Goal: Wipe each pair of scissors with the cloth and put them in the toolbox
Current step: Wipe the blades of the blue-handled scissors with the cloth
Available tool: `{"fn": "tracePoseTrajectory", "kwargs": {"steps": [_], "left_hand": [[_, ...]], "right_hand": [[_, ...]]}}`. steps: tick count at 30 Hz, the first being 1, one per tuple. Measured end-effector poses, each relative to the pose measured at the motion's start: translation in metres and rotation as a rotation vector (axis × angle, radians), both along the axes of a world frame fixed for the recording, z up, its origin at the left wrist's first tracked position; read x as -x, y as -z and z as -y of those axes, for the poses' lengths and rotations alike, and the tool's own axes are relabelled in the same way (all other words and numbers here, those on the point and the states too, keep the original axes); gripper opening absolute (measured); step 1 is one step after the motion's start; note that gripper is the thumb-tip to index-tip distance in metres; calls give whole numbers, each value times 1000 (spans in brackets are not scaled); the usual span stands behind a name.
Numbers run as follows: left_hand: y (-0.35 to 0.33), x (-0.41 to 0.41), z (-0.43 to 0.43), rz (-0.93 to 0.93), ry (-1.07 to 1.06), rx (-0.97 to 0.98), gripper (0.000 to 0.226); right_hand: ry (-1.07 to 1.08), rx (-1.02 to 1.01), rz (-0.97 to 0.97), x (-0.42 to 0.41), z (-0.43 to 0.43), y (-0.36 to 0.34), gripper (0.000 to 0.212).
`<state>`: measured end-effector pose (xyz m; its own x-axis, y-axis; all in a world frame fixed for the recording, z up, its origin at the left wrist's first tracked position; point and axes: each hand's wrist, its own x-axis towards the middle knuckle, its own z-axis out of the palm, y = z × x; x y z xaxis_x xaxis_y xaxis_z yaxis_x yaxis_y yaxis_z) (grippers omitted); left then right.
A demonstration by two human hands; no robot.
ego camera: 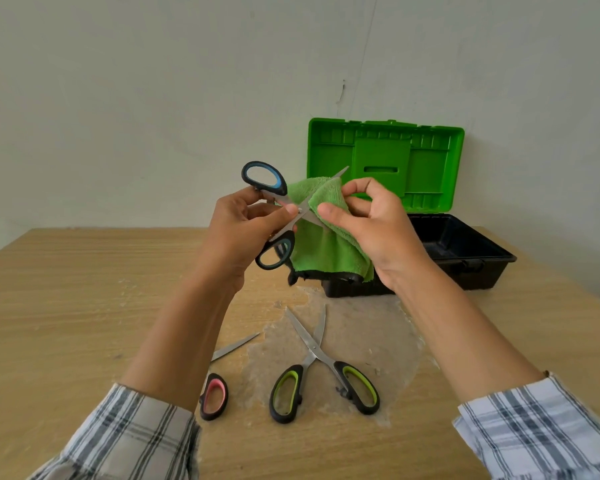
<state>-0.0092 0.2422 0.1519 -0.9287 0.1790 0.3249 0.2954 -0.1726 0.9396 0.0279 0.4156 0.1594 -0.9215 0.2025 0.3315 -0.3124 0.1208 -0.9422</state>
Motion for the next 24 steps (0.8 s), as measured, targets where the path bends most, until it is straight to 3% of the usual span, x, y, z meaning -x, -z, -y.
{"fn": "tracePoseTrajectory", "kwargs": {"steps": [5,19,24], "left_hand": [[2,1,0,-20,-4,12,17],[5,-3,-7,-24,-16,78,17],[3,-2,-4,-24,-26,101,15]], "right_hand": [[106,-53,13,3,4,0,47],[151,-37,31,9,13,-2,49],[133,104,62,8,14,1,49]]}}
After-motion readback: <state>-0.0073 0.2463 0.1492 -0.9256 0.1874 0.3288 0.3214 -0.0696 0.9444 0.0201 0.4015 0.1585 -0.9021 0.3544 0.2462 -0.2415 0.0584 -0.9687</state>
